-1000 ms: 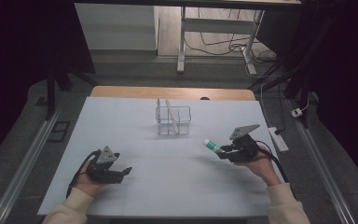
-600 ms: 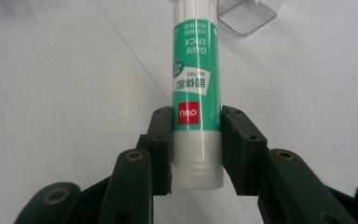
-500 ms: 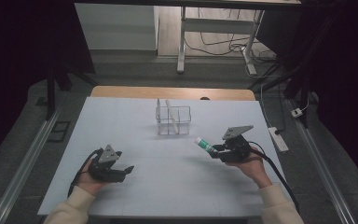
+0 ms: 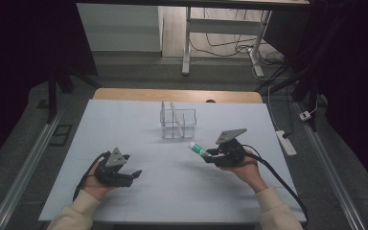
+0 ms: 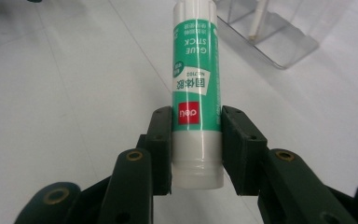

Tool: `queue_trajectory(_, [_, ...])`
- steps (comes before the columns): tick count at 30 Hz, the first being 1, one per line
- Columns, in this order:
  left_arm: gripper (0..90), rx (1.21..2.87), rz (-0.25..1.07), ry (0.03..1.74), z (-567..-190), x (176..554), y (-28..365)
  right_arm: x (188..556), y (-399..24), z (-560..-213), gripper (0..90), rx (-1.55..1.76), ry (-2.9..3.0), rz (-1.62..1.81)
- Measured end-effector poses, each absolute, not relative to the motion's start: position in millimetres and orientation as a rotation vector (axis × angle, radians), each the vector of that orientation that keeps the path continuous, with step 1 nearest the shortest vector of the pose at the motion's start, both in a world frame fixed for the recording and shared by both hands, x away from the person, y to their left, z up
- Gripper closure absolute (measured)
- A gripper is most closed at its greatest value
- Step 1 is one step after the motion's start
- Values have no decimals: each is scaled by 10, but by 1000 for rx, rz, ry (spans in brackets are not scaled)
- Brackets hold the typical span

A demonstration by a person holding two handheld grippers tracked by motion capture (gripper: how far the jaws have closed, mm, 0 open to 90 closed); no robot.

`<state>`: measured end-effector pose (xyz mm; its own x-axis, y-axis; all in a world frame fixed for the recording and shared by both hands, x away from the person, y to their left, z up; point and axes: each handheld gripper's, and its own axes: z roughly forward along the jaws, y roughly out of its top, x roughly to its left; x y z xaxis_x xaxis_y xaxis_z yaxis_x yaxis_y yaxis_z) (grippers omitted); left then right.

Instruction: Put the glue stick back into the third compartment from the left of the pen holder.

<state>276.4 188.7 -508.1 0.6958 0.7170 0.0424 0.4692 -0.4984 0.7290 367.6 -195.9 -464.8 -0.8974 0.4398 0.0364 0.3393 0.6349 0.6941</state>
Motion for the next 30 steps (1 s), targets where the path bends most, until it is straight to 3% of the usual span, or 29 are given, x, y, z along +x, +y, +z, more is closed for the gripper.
queue_trajectory(30, [247, 2233, 417, 770, -4939, 2802, 1466, 3649, -1433, -4786, 645, 537, 2820, 1089])
